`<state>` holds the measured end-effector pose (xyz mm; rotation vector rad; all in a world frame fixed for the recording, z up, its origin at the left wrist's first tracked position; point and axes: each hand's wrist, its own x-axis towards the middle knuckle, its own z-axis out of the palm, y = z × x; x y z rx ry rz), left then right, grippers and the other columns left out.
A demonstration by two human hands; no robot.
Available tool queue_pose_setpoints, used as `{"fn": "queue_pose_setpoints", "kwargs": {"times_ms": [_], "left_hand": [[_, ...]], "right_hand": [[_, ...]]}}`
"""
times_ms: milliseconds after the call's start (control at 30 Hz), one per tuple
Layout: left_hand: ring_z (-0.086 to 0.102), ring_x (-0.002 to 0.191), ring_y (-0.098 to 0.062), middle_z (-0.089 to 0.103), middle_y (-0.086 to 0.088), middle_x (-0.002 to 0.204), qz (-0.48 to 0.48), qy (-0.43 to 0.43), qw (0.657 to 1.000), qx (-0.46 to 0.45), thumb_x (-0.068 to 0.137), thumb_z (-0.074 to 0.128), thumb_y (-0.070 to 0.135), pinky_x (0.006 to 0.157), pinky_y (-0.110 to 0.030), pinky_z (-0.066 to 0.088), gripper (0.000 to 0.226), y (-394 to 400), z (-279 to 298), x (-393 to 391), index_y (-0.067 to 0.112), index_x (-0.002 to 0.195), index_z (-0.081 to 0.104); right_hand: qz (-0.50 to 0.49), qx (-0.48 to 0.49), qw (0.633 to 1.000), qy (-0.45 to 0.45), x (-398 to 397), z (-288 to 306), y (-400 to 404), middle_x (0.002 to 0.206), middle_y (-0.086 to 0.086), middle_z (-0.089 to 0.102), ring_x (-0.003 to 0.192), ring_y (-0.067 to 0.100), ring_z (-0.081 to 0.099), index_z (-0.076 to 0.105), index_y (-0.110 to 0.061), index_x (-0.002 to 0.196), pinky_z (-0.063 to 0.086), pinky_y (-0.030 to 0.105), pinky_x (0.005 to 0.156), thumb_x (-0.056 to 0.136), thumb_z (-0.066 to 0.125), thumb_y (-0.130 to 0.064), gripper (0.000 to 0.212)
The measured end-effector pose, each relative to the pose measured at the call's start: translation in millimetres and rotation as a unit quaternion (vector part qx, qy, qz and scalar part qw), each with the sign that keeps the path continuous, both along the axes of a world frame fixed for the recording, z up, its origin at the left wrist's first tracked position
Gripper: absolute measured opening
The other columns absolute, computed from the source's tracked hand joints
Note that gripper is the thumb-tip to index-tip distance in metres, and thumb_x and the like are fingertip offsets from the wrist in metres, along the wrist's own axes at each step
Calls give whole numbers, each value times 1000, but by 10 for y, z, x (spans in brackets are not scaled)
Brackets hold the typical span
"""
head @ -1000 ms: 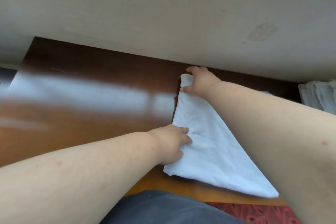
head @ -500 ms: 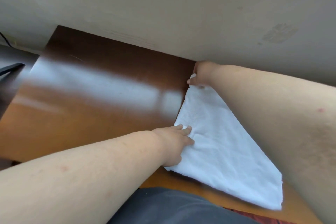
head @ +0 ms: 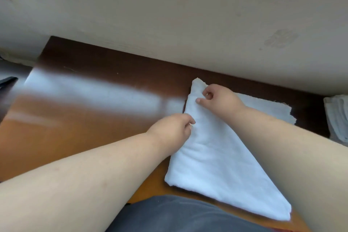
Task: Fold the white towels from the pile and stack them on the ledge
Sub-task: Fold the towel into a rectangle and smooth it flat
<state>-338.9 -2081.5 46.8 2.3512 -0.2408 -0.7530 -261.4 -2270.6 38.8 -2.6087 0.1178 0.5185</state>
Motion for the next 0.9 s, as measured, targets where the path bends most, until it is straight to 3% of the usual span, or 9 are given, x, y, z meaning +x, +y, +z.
{"fn": "queue_pose_setpoints", "kwargs": {"times_ms": [100, 200, 367, 433, 467, 533, 567, 733, 900], "left_hand": [[52, 123, -20, 47, -1, 141, 42, -31, 998, -34, 101, 43, 20, 103, -33, 43, 41, -72, -23, 434, 27, 141, 48], [44, 133, -23, 40, -6, 150, -39, -41, 998, 5, 102, 47, 25, 109, -31, 36, 45, -176, -51, 839, 21, 147, 43], [57, 93, -18, 57, -2, 116, -71, -64, 993, 62, 95, 60, 37, 75, -26, 39, 21, -218, -256, 1172, 24, 111, 65], [56, 90, -17, 56, -1, 111, -40, -76, 996, 41, 92, 63, 35, 73, -24, 37, 15, -208, -351, 1242, 26, 105, 62], [57, 93, -16, 56, 1, 113, 1, -47, 999, 9, 91, 64, 35, 77, -23, 40, 21, -222, -384, 1274, 26, 109, 60], [60, 106, -19, 57, 3, 119, 91, 47, 993, -57, 86, 66, 38, 91, -28, 49, 47, -299, -386, 1350, 24, 129, 53], [60, 108, -20, 58, 3, 121, 98, 67, 991, -61, 85, 68, 42, 95, -32, 51, 55, -351, -381, 1400, 23, 134, 50], [61, 97, -21, 68, -1, 108, 1, -40, 998, 54, 91, 62, 43, 79, -27, 42, 19, -514, -362, 1611, 26, 100, 61], [60, 99, -30, 67, -11, 108, 46, -66, 995, 64, 101, 45, 44, 78, -29, 37, 34, -472, -428, 1581, 17, 108, 64]], "right_hand": [[-6, -10, 999, 46, -114, -81, -40, 79, -14, 54, 71, 3, 52, 58, -29, 100, 33, 22, 56, 89, 68, -44, 21], [-28, -10, 999, 20, -118, -36, 38, 86, -8, 59, 85, 17, 59, 58, -25, 97, 39, 28, 64, 95, 61, -38, 13], [-94, -17, 985, -142, -704, 49, 252, 117, -5, 64, 108, 18, 59, 64, -27, 119, 47, 37, 92, 93, 60, -36, 28], [-30, -55, 996, -64, -1148, -7, 360, 145, -3, 47, 133, 21, 42, 48, -30, 141, 35, 38, 107, 92, 55, -51, 54], [12, -78, 997, -1, -1364, -63, 403, 161, -4, 25, 147, 22, 22, 29, -32, 153, 23, 38, 116, 93, 48, -59, 68], [78, -111, 988, 74, -1685, -197, 425, 162, -7, -24, 150, 19, -24, -9, -35, 157, -6, 39, 121, 94, 33, -67, 83], [90, -114, 986, 85, -1750, -233, 417, 157, -8, -34, 144, 18, -36, -18, -35, 155, -14, 40, 119, 93, 30, -69, 85], [118, -111, 978, 128, -1690, -197, 354, 151, -9, -43, 141, 19, -40, -31, -35, 149, -19, 47, 118, 83, 35, -80, 103], [147, -119, 971, 149, -1724, -223, 350, 151, -3, -47, 139, 24, -44, -44, -35, 137, -19, 51, 118, 83, 36, -81, 106]]}}
